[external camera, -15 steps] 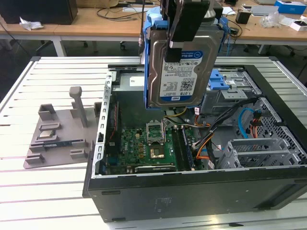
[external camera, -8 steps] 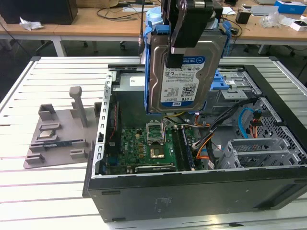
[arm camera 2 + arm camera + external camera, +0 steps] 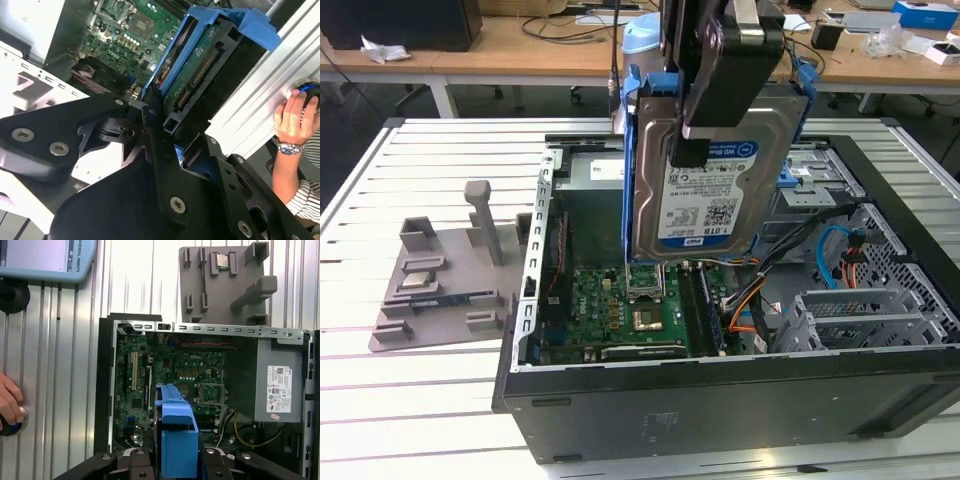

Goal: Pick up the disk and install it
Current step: 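Pick up the disk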

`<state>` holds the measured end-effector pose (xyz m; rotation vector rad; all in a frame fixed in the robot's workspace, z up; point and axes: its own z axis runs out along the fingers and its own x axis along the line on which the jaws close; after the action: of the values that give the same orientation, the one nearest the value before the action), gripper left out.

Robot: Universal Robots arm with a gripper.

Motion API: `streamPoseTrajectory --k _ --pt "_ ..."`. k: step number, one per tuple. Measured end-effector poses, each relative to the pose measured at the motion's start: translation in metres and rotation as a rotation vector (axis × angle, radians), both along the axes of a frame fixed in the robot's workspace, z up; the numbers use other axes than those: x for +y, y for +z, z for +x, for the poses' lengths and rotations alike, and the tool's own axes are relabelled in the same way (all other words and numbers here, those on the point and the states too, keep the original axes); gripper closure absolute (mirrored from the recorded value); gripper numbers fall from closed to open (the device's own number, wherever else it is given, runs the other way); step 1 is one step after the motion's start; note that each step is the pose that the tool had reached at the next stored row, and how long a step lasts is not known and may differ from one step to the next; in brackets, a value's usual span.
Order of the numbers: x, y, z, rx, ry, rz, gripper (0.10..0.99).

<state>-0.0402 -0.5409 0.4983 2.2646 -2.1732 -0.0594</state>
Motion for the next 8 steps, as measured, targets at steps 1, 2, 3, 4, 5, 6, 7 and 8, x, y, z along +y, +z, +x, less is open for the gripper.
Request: streamPoseTrajectory --k 1,2,3,4,5,6,7,8 --pt "-0.0026 -0.0001 0.0 0.0001 0.0 0.0 0.718" --pt "-0.0048 -0.0002 0.0002 0.0001 0.0 0.0 0.718" --pt "-0.0065 -0.0004 0.0007 0.0003 0.0 0.0 0.718" --pt "-0.0079 -0.0006 0.0025 0.0006 0.0 0.0 0.718" --pt "-0.0087 -0.0008 0.0088 0.002 0.0 0.0 0.718" --pt "-0.0089 -0.0008 0.0124 0.0029 0.0 0.0 0.718" --pt "-0.0092 -0.0009 0.0155 0.0036 0.0 0.0 0.718" --pt "-0.0095 -0.0011 0.0197 0.0045 -0.001 0.0 0.718"
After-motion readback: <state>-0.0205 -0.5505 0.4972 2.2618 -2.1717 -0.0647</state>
